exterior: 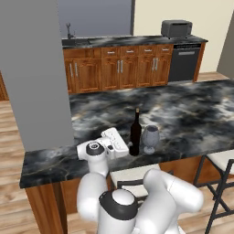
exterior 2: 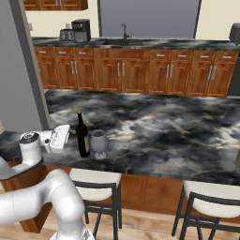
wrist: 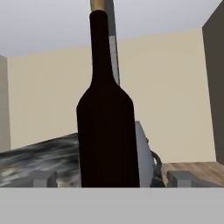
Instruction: There is a wine glass and glass cup on the dining counter. Place the wine bottle next to the wine glass and the juice bottle next to the glass cup.
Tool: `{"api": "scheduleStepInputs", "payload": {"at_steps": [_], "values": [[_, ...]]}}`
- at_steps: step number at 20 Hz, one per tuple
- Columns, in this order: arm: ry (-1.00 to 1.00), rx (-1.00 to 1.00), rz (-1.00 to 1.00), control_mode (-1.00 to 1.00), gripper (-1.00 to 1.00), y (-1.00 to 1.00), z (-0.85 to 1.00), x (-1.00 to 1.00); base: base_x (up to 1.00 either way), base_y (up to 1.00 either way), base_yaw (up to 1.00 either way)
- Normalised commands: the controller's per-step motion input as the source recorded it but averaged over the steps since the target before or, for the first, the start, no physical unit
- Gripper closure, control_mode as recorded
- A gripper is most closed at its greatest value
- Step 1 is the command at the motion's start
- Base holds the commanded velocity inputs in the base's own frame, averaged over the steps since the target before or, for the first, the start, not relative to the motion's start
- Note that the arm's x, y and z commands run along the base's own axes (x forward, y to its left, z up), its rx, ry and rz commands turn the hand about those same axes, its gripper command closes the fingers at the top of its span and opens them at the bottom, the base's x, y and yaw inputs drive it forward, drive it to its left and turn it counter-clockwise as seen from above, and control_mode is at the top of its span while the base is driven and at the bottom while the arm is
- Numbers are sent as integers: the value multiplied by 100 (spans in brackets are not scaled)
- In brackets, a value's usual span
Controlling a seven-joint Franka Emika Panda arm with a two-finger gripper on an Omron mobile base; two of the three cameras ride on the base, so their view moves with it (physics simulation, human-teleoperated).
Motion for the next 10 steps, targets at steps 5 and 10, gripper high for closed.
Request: {"api": "scheduleStepInputs", "payload": {"at_steps": [5,10], "values": [[0,8,0,-100,-100,9,15,-36,0,0,0],[0,19,1,-100,-100,1,28,-45,0,0,0]]}}
